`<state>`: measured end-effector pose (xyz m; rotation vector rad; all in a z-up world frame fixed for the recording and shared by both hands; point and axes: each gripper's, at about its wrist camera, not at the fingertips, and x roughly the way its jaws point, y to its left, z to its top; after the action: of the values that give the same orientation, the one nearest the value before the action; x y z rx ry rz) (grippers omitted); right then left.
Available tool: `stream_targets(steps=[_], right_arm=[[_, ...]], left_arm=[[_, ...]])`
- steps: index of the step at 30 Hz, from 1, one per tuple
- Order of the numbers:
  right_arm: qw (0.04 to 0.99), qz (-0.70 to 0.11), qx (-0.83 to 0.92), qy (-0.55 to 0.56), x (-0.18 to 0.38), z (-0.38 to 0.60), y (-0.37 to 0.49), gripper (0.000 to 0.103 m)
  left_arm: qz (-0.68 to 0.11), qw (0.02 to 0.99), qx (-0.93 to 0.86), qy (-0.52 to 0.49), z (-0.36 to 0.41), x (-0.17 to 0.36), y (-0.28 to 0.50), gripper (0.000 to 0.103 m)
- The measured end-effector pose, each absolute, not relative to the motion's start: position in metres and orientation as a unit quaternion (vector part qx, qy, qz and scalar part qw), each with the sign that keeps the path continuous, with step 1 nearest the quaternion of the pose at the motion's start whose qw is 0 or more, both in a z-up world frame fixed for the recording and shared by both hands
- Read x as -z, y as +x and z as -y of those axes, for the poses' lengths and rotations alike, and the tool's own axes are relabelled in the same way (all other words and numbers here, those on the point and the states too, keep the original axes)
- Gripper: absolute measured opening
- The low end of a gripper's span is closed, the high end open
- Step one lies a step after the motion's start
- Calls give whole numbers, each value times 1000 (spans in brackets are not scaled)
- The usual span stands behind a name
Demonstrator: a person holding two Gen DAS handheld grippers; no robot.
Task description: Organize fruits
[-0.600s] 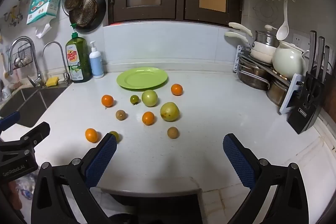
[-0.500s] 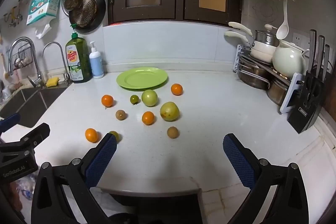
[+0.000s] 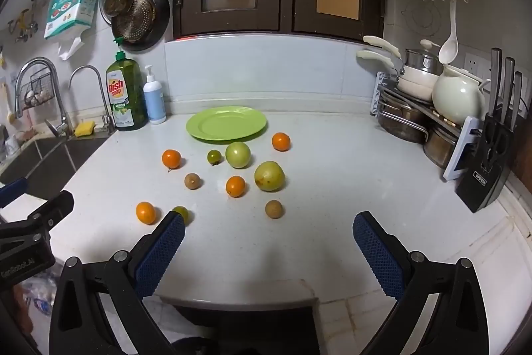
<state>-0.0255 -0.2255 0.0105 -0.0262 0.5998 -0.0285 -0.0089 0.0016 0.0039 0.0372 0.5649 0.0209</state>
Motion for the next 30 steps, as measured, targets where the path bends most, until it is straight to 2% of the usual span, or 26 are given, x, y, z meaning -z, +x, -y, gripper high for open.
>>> stream_targets(steps=[30], right_arm=[[953,-304,2,-18,-8,221,-27,102]], left_arm=[[-287,958,-15,13,-3,3,-12,103]])
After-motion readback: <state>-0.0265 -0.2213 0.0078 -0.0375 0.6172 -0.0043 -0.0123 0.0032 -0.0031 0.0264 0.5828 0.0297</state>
